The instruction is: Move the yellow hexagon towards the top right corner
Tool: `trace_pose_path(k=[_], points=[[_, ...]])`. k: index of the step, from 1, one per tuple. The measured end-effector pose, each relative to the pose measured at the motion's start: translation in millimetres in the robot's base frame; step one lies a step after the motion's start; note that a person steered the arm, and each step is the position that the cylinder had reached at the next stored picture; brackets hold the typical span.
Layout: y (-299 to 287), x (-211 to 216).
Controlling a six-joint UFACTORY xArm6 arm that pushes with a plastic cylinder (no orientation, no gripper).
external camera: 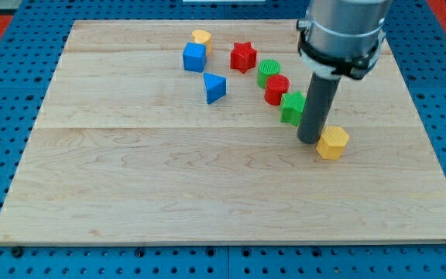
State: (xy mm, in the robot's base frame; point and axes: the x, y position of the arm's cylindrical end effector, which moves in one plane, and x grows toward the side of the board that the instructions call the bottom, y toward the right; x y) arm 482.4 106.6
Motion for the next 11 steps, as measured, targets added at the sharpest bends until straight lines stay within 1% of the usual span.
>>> trace_pose_path(k=[1, 2, 3, 4, 5, 6, 8, 10, 11], points=[[31.8, 38.6], [80.1, -1.6], [78.1, -26.9], [66.1, 18.1], [21.8, -10.2], [68.3, -51.7], [65.5, -155.4], [110.0, -158.6], [101.8, -205.3]])
